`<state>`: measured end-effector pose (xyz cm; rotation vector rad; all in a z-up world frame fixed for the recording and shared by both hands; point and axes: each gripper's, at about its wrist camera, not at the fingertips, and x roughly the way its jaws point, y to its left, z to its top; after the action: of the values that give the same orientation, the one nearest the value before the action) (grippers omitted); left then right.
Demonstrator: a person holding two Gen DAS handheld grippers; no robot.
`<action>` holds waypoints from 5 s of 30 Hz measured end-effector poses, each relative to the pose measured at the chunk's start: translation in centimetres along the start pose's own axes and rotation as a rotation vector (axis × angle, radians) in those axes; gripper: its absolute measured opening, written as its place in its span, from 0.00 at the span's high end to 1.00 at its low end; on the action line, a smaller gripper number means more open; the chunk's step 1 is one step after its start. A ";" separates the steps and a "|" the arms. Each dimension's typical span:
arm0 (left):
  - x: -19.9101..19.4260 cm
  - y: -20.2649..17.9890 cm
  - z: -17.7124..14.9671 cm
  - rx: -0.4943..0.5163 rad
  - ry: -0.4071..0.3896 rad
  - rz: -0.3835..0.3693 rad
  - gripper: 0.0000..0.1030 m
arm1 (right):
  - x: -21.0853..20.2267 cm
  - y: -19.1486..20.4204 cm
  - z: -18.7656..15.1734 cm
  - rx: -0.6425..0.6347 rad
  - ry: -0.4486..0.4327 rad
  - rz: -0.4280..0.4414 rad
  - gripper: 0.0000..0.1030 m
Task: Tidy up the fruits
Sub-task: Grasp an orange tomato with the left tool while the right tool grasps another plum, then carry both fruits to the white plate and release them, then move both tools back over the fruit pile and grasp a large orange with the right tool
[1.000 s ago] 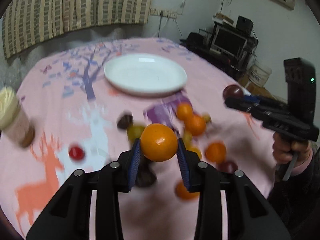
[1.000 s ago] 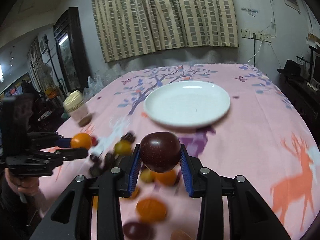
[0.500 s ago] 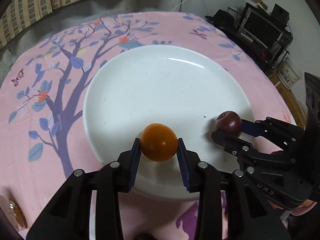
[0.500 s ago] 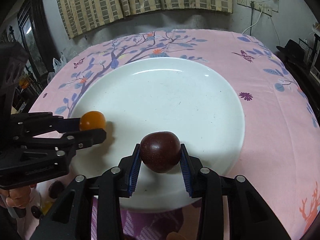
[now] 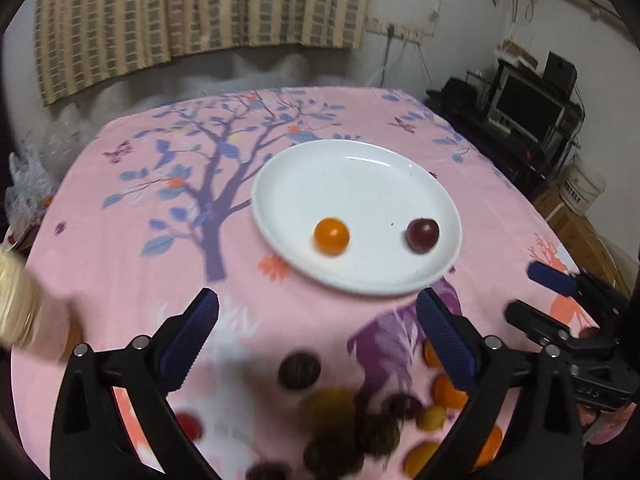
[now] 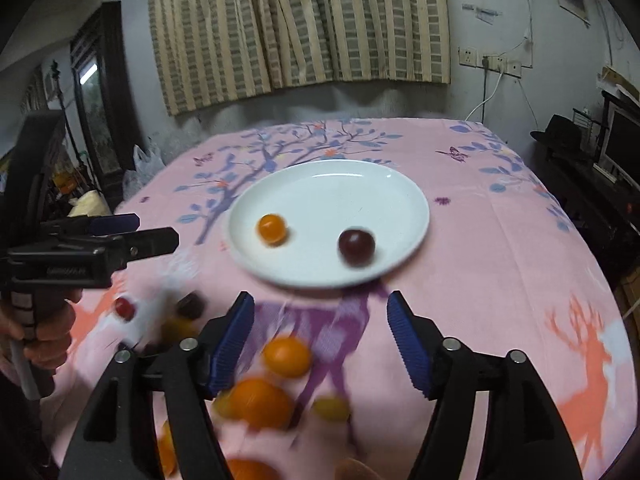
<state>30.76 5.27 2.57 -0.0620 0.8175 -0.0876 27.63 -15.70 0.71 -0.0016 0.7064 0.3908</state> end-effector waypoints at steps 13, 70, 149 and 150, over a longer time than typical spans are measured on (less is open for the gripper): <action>-7.2 1.4 -18.0 -0.154 0.010 -0.091 0.05 | -5.2 5.2 -12.9 -0.023 0.053 0.052 0.30; -2.9 -6.7 -17.1 0.171 0.132 -0.097 0.48 | -4.3 2.5 -13.8 0.143 0.058 0.245 0.61; -5.8 -0.6 -17.3 -0.109 -0.016 -0.029 0.05 | -1.7 3.7 -10.5 -0.003 0.101 0.040 0.13; -5.7 -0.6 -17.3 -0.112 -0.010 -0.034 0.05 | -1.6 3.8 -10.5 -0.010 0.107 0.036 0.15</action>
<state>14.16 4.88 -5.06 -0.1818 0.8111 -0.0731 18.55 -14.10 -5.84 -0.0197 0.8107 0.4315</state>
